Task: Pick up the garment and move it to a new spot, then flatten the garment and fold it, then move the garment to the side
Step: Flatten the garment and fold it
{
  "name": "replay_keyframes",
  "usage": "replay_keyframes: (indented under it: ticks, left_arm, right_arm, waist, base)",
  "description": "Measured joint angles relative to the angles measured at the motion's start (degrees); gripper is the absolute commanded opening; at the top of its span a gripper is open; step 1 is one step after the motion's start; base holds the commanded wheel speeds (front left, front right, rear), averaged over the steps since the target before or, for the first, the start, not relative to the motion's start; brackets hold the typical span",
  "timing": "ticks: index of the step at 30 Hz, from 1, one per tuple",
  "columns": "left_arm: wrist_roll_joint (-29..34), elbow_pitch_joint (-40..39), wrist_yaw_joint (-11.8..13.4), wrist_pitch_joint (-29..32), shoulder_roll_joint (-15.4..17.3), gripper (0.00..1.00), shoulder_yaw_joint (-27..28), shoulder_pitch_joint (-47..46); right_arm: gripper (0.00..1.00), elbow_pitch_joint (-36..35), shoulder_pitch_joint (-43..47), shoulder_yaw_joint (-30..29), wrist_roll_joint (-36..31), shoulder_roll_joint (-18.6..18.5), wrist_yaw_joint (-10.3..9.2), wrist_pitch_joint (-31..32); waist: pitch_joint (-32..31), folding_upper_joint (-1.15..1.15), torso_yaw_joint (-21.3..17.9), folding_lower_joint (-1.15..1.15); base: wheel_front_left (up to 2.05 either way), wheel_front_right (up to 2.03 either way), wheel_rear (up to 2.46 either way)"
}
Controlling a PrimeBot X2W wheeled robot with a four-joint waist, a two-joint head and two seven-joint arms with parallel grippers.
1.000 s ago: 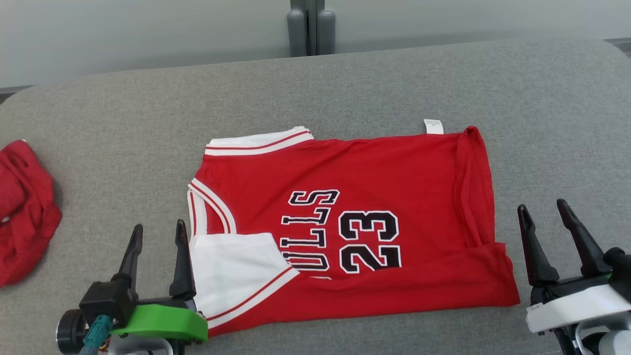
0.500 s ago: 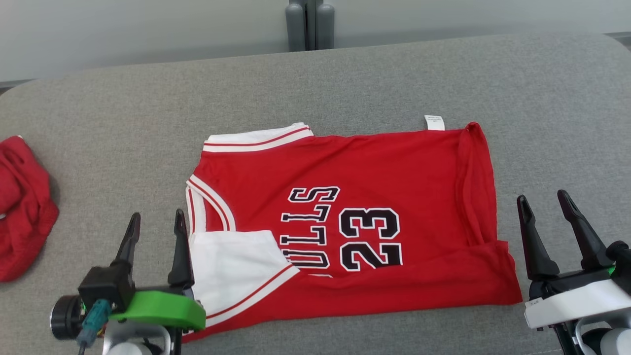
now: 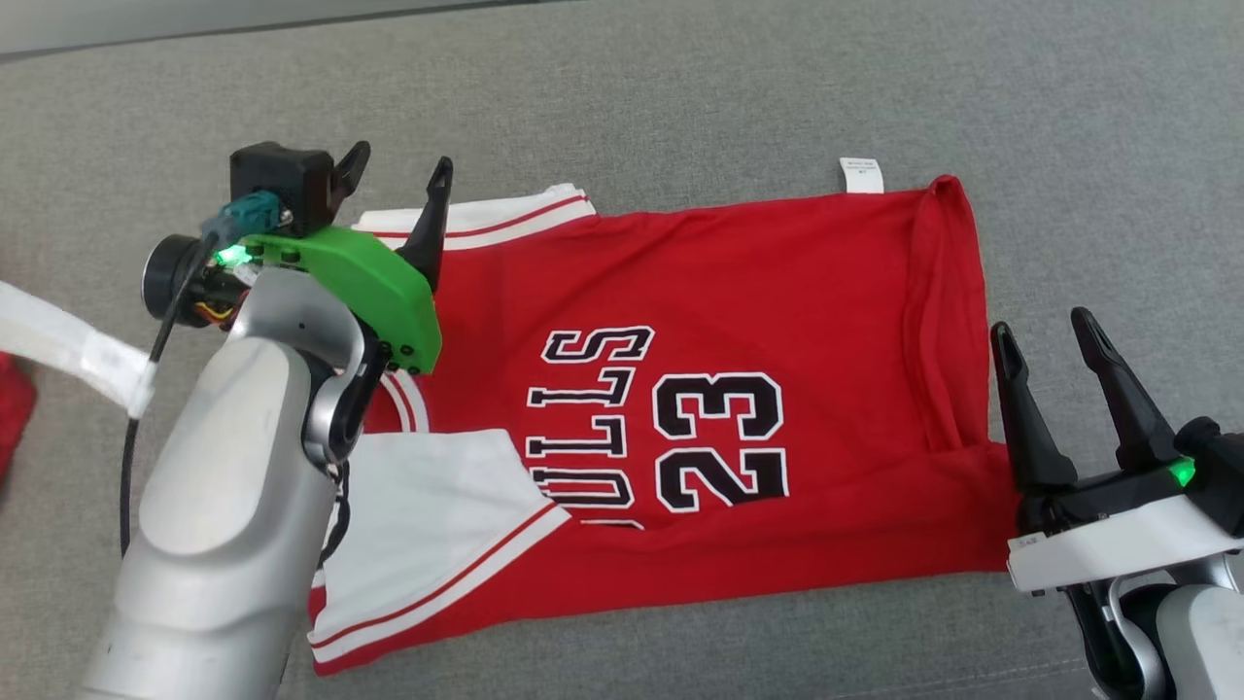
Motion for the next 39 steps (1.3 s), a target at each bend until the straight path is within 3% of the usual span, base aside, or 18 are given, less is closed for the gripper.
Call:
replay_keyframes:
  ticks: [6,15,16,17,19,25,39]
  left_arm:
    - [-1.13,15.79,-2.36,2.12,-0.67,1.0,-2.15,-7.52]
    - [-1.14,31.72,-2.94,3.9,-1.29,1.0,-3.96,-13.68]
    - [-1.16,32.97,-2.92,4.03,-1.51,0.93,-3.99,-14.36]
    - [-1.16,34.06,-2.92,4.11,-1.69,0.45,-4.14,-14.91]
    - [-1.18,35.73,-2.91,4.14,-1.89,0.0,-4.36,-15.73]
    - [-0.23,39.51,-3.0,4.49,-2.59,0.0,-6.49,-17.83]
    - [-0.82,41.07,-3.08,-4.83,-5.39,0.0,-7.87,-18.39]
  right_arm:
    - [1.0,1.6,-1.3,1.0,0.62,-0.01,0.0,-0.98]
    - [1.0,3.24,-2.7,1.21,1.25,-0.38,0.0,-1.51]
    - [1.0,3.53,-2.97,1.02,1.4,-0.56,0.0,-1.54]
    - [1.0,3.83,-3.32,0.78,1.6,-0.75,0.0,-1.58]
    - [1.0,4.53,-3.83,0.38,1.88,-1.27,0.0,-1.59]
    - [1.0,7.83,-6.91,-0.49,3.16,-3.49,0.0,-1.48]
    - [1.0,17.9,-16.9,0.73,7.09,-9.0,0.0,-1.4]
  waist:
    - [2.62,0.0,-2.37,0.0]
    - [5.4,0.0,-4.51,0.0]
    - [5.6,0.0,-4.63,0.0]
    - [5.76,0.0,-4.71,0.0]
    - [5.95,0.0,-4.75,0.0]
    - [6.42,0.0,-4.28,0.0]
    - [7.36,0.0,-1.51,0.0]
  base:
    - [0.0,0.0,0.0]
    - [0.0,0.0,0.0]
    - [0.0,0.0,0.0]
    - [0.0,0.0,0.0]
    - [0.0,0.0,0.0]
    - [0.0,0.0,0.0]
    - [0.0,0.0,0.0]
